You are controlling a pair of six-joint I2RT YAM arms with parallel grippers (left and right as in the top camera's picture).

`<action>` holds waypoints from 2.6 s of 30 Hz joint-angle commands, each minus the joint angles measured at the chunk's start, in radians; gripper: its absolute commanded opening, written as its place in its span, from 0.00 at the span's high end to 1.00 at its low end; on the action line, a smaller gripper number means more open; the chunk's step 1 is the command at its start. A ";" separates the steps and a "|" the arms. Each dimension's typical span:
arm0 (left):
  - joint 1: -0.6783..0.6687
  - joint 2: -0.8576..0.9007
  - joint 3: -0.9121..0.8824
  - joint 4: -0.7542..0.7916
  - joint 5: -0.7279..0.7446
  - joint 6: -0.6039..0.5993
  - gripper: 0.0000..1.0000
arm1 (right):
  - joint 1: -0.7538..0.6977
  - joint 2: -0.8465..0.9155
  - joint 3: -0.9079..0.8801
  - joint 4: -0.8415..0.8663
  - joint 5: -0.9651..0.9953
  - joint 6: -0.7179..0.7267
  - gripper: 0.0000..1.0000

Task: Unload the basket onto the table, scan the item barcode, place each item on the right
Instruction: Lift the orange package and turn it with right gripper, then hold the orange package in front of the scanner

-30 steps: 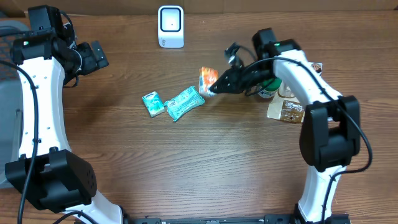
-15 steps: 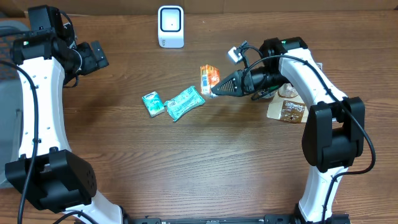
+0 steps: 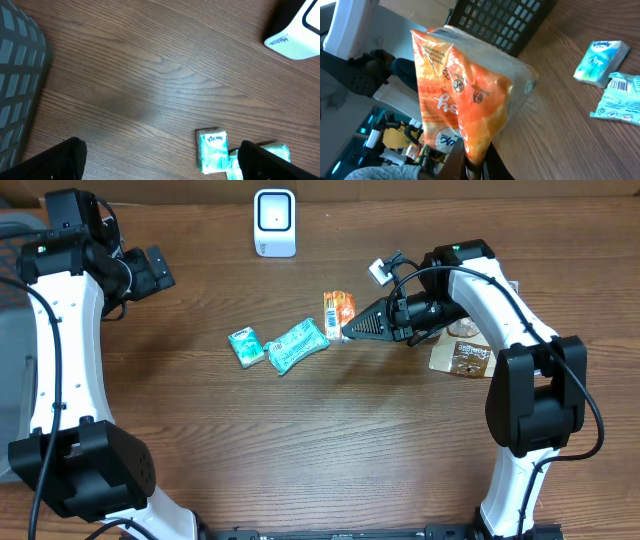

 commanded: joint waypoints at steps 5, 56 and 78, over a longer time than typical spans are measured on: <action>0.004 -0.008 -0.003 0.001 0.004 -0.021 0.00 | 0.003 -0.024 0.014 0.256 0.136 0.427 0.96; 0.004 -0.008 -0.003 0.001 0.003 -0.021 0.01 | 0.378 0.422 0.550 1.461 1.746 -0.084 0.96; 0.004 -0.008 -0.003 0.001 0.004 -0.021 0.00 | 0.368 0.476 0.550 1.494 1.744 -0.064 0.96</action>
